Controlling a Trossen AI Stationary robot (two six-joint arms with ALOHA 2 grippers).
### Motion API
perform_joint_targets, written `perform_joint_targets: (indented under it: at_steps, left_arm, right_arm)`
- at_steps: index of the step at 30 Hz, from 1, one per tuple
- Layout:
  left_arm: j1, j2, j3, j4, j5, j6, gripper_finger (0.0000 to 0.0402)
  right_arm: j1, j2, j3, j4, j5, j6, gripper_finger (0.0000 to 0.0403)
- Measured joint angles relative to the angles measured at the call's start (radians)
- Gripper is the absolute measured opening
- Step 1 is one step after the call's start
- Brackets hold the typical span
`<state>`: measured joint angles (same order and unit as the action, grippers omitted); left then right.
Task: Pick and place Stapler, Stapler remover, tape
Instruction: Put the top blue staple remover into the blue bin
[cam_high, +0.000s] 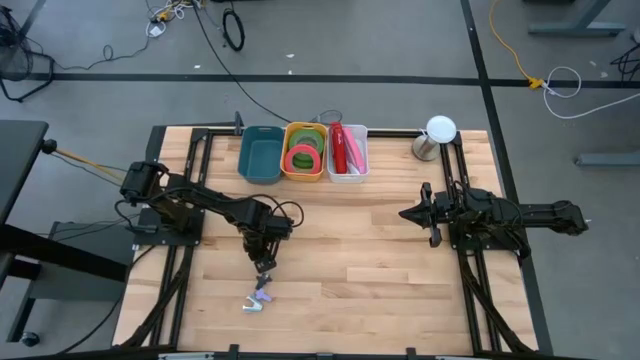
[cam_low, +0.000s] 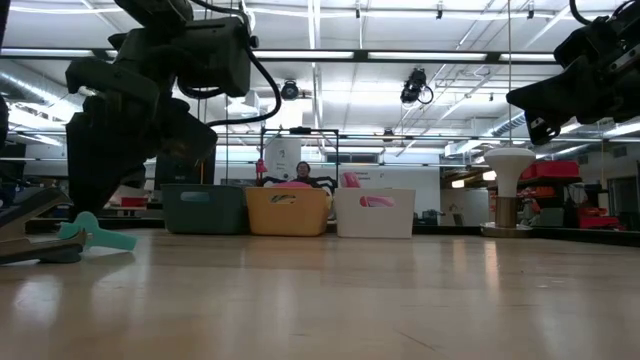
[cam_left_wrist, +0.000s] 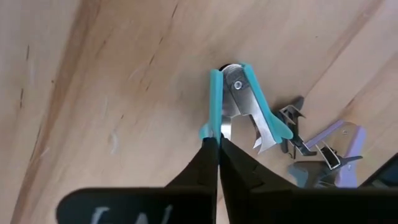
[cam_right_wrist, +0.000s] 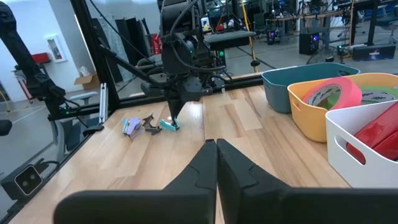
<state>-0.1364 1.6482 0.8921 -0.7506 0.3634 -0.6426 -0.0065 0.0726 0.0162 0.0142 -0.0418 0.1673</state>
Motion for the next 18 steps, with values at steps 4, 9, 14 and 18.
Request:
perform_joint_targets:
  at_steps: [4,9,14,18]
  left_arm:
    - [0.0,-0.008,0.004,-0.006,-0.001,0.001,0.0011]
    - [0.006,-0.039,0.033,-0.056,-0.031,0.011,0.0005]
    - [0.045,-0.093,0.088,-0.121,-0.085,0.046,0.0007]
    - [0.099,-0.135,0.141,-0.181,-0.138,0.088,0.0004]
  right_arm:
    - [0.0,0.0,0.0,0.0,0.0,0.0,0.0007]
    - [0.0,0.0,0.0,0.0,0.0,0.0,0.0007]
    - [0.0,0.0,0.0,0.0,0.0,0.0,0.0007]
    - [0.0,0.0,0.0,0.0,0.0,0.0,0.0007]
